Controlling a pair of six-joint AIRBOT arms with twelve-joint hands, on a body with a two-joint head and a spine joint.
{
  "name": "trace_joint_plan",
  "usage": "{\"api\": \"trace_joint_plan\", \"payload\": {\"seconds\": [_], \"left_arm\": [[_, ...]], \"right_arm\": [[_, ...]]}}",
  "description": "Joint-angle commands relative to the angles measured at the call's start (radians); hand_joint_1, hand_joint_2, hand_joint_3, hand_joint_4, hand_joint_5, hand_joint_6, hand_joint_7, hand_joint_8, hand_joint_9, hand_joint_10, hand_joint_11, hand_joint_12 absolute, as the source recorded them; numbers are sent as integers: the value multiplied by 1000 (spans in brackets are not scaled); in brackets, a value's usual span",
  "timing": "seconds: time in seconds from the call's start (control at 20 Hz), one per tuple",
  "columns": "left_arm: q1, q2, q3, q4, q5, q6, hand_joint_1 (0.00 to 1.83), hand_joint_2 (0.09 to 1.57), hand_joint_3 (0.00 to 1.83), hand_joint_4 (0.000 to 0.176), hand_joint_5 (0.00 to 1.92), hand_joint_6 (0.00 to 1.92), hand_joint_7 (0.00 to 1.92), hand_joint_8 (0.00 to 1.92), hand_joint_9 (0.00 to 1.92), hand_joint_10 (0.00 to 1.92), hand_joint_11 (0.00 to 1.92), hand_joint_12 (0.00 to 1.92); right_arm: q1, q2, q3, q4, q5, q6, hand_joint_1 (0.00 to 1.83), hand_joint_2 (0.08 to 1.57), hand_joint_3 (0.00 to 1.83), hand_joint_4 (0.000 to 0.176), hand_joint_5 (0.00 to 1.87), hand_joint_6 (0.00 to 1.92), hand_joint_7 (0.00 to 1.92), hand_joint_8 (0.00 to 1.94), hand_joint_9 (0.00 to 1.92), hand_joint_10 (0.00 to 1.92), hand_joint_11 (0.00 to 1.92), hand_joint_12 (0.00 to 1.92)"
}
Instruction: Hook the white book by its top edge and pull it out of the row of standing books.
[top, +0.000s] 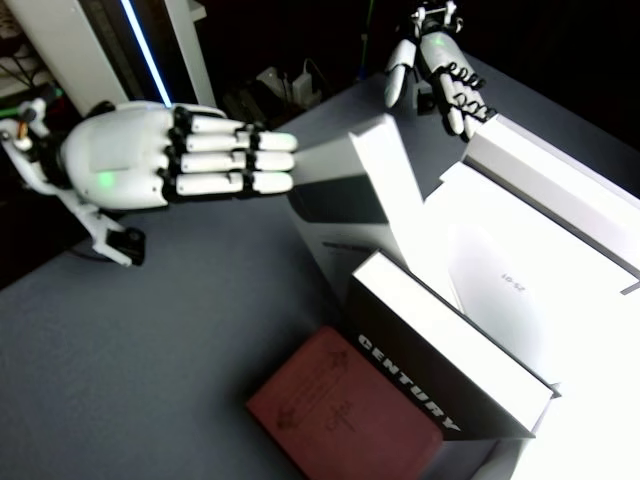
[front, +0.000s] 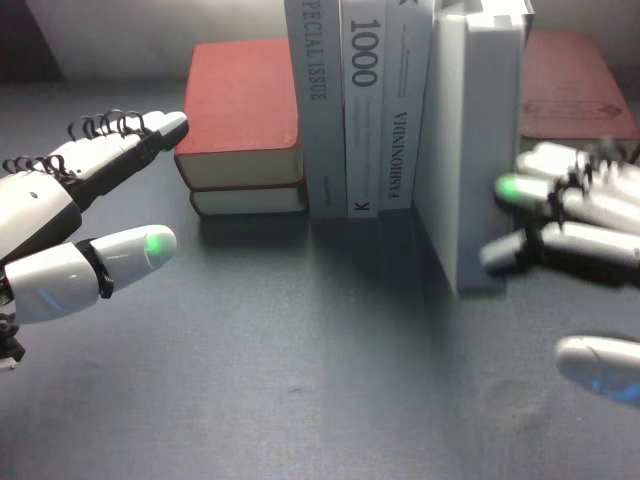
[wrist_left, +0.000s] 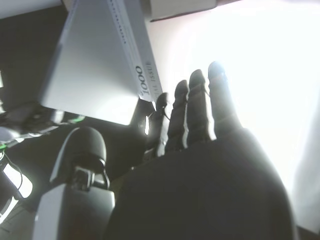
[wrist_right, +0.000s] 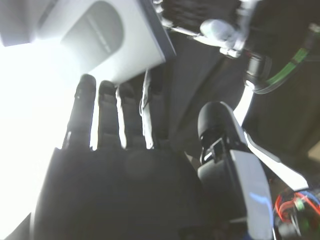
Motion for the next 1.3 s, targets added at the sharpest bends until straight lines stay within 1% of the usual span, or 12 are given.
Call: {"api": "trace_joint_plan", "payload": {"seconds": [0.0,0.05,0.15,0.4,0.55,0.75,0.9,0.95,1.0,1.05,1.1,1.25], "left_arm": [[-6,6,0,-11,-134,-1,32,1343,0,88,0,0,0,0,0,0,0,0],[-6,6,0,-12,-134,-1,34,1341,0,80,0,0,0,0,0,0,0,0],[-6,5,0,-12,-130,-1,60,1346,0,69,0,0,0,0,0,0,0,0],[-4,4,0,-19,-133,2,78,1356,1,89,0,0,0,0,0,0,0,0],[-3,4,0,-19,-134,2,71,1361,2,81,0,0,0,0,0,0,0,0],[-2,4,1,-23,-135,2,111,1359,0,40,0,0,0,0,0,0,0,0],[-2,6,0,-30,-144,7,88,1344,0,98,0,0,0,0,0,0,0,0],[-2,6,0,-35,-149,10,87,1331,0,113,0,0,0,0,0,0,0,0],[-2,7,0,-39,-152,13,84,1310,0,149,0,0,0,0,0,0,0,0],[-2,8,0,-42,-155,16,84,1310,0,149,0,0,0,0,0,0,0,0],[-2,8,0,-46,-160,18,98,1295,0,167,0,0,0,0,0,0,0,0],[6,15,-6,-68,-194,28,22,1238,0,163,0,0,0,0,0,0,0,0]], "right_arm": [[-17,4,-6,9,143,28,71,1459,8,0,387,537,196,30,58,26,0,160],[-55,4,-9,11,151,52,120,1451,0,0,435,463,259,25,112,50,0,414],[-93,5,-19,8,153,79,168,1451,0,0,521,401,549,81,426,211,0,1432],[-111,21,-27,7,183,104,188,1483,1,0,488,393,669,23,406,518,0,1556],[-126,63,-38,57,287,62,107,1507,2,0,438,678,765,66,357,931,0,1693],[-182,111,-48,197,418,-34,111,1565,39,0,84,879,528,78,98,961,0,1574],[-217,120,-36,338,458,-76,129,1539,29,0,8,850,319,13,0,727,0,1567],[-221,119,-32,372,464,-84,137,1518,12,0,0,479,117,40,0,318,0,1532],[-225,118,-29,407,473,-92,69,1498,0,0,0,162,23,7,0,63,0,1041],[-229,117,-27,431,481,-96,69,1498,0,0,0,162,23,7,0,63,0,1041],[-235,116,-24,454,493,-96,38,1484,0,0,0,32,4,1,0,12,0,207],[-238,116,-20,480,500,-96,22,1440,0,29,0,0,0,0,0,0,0,1]]}}
